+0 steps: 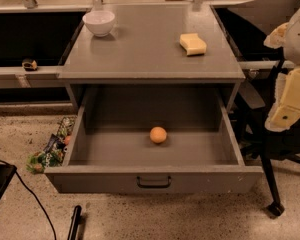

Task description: Pick orange from top drawer and place on counter

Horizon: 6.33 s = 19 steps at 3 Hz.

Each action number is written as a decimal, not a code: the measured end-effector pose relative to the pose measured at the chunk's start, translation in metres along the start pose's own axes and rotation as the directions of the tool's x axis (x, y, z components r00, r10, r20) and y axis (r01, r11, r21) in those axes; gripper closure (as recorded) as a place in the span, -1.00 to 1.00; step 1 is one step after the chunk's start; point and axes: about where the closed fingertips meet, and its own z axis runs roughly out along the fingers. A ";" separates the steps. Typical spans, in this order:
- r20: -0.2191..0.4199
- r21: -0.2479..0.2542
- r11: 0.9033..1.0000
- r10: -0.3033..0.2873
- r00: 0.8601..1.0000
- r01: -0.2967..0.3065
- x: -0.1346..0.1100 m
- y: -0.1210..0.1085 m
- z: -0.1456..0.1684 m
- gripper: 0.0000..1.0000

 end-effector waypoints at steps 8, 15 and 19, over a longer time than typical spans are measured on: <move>0.441 -0.107 0.992 0.101 0.892 -0.060 -0.049 -0.029 0.220 -1.00; 0.598 -0.089 0.990 0.137 0.790 -0.105 -0.115 -0.042 0.384 -1.00; 0.590 -0.165 0.984 0.153 0.793 -0.067 -0.139 -0.026 0.412 -0.63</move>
Offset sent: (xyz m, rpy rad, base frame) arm 0.0262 0.0382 -0.0637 0.0358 -0.0337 0.1716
